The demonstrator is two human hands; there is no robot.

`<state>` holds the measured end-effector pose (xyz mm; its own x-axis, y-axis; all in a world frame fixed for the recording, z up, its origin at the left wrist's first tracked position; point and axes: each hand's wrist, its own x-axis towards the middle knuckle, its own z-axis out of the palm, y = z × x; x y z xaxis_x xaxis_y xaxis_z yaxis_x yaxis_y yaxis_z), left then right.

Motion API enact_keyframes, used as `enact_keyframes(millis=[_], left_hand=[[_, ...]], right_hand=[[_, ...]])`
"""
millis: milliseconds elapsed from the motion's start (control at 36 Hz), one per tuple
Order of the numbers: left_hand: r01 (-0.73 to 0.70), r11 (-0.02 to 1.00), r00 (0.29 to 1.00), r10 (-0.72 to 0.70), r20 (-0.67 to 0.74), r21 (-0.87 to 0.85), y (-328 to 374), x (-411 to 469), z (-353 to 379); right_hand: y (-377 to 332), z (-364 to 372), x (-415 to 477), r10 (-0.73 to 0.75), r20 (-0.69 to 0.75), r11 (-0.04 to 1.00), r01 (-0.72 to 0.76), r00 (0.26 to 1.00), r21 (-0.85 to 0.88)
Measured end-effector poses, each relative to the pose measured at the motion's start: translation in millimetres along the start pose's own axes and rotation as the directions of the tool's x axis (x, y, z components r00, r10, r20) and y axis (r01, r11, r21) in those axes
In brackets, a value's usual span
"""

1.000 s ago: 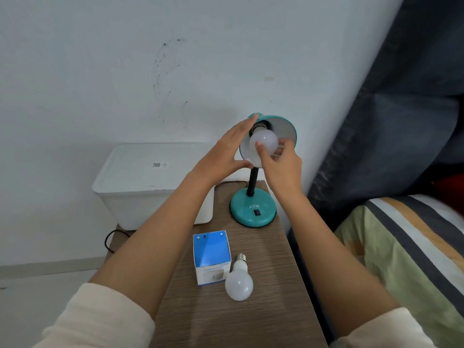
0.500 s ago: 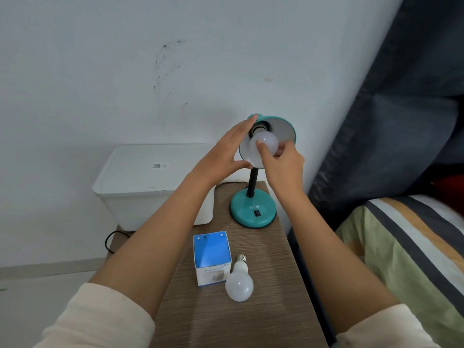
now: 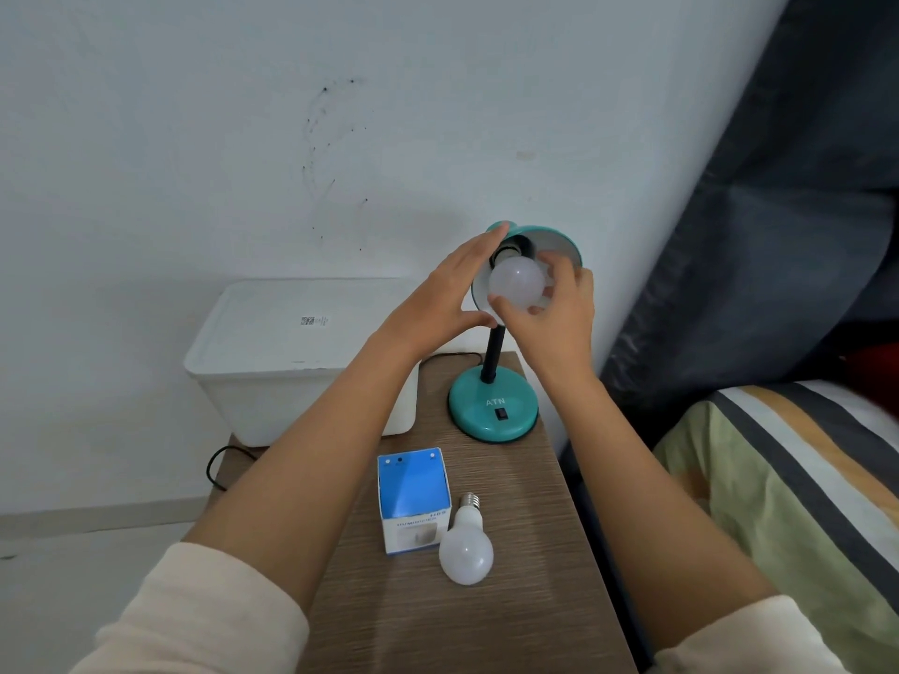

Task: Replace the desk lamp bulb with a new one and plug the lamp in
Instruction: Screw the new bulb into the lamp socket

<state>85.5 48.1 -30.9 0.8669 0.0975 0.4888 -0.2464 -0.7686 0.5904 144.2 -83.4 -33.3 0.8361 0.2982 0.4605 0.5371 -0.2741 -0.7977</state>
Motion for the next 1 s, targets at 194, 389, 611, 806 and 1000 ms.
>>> enact_keyframes(millis=[194, 389, 611, 806, 1000], left_hand=[[0.017, 1.0, 1.0, -0.017, -0.012, 0.008, -4.4, -0.9, -1.3], [-0.006, 1.0, 1.0, 0.006, -0.015, 0.017, -2.4, -1.4, 1.0], [-0.014, 0.999, 1.0, 0.015, -0.013, 0.034, -3.1, -1.5, 1.5], [0.01, 0.999, 1.0, -0.011, 0.004, 0.047, -0.4, -0.7, -0.2], [0.029, 0.995, 0.999, -0.032, 0.028, 0.1, 13.5, -5.0, -0.2]], right_hand=[[1.0, -0.8, 1.9, 0.113, -0.063, 0.99, -0.107, 0.992, 0.096], [1.6, -0.9, 1.2, -0.002, -0.014, 1.0, 0.002, 1.0, -0.002], [2.1, -0.1, 0.0, 0.052, -0.089, 0.995, -0.045, 0.995, 0.084], [-1.8, 2.0, -3.9, 0.17, -0.097, 0.966, -0.146, 0.981, 0.214], [-6.2, -11.0, -4.8, 0.099, -0.003, 0.994, -0.099, 0.995, 0.05]])
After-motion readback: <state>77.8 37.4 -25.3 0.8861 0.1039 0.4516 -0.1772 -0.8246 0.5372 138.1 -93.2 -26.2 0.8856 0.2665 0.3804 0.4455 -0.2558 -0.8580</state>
